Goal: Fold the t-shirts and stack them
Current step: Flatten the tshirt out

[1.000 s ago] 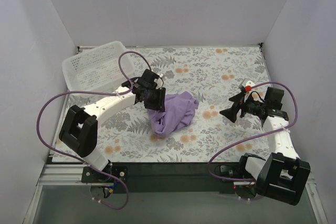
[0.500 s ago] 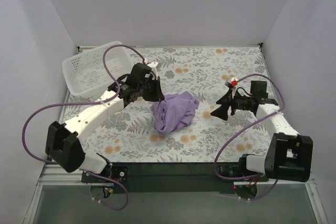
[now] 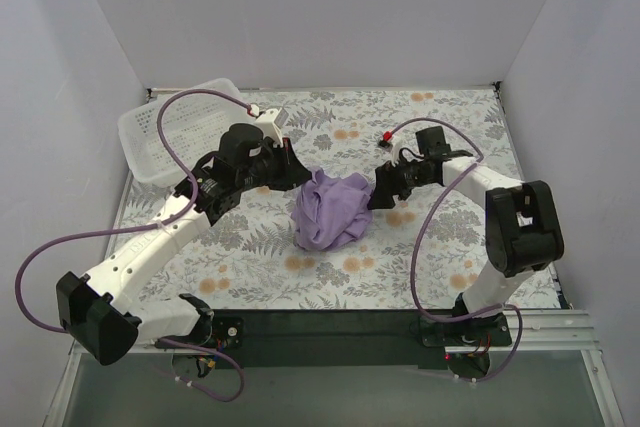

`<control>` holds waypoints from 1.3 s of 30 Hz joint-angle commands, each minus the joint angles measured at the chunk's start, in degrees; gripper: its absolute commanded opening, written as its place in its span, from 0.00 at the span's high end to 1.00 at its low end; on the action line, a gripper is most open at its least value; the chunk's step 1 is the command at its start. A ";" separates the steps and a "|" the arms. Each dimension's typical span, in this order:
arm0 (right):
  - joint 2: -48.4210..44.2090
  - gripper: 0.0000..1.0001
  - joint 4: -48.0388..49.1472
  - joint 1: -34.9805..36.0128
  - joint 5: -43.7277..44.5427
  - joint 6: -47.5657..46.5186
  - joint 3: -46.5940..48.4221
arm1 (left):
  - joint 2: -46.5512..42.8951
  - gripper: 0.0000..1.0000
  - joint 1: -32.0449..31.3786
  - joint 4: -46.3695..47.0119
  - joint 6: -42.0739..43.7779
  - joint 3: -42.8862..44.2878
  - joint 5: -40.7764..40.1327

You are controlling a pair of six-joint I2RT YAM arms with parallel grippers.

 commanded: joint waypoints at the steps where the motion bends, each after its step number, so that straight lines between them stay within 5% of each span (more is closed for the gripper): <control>1: 2.77 0.21 1.44 1.66 2.33 4.90 1.51 | -2.02 1.00 -0.11 2.12 -0.93 -0.42 0.84; 5: 6.55 0.40 1.44 3.07 -2.24 5.87 3.61 | -2.55 1.00 -0.11 2.21 -0.94 -0.33 0.58; 9: 4.82 0.91 -2.75 3.07 -3.13 2.91 7.48 | -3.95 1.00 -0.11 2.29 -0.41 -0.15 -1.53; 10: 3.32 0.97 -3.65 2.64 -1.56 1.67 8.62 | -4.74 1.00 -0.20 2.12 0.11 0.54 -2.49; 17: -15.55 0.99 -15.25 -7.55 -1.98 -14.67 23.29 | -7.90 1.00 -0.11 4.40 3.45 9.84 -12.41; 23: -29.54 0.99 -15.96 -8.18 6.52 -21.54 27.17 | -8.79 1.00 -0.11 10.81 5.21 17.24 -12.88; 31: -30.97 0.99 -12.62 -13.36 25.42 -17.60 40.00 | -12.56 1.00 -0.11 13.28 8.46 23.40 -19.36; 39: -34.66 0.99 -10.16 -17.49 26.23 -15.49 32.02 | -20.91 1.00 -0.11 10.12 7.68 14.01 -24.99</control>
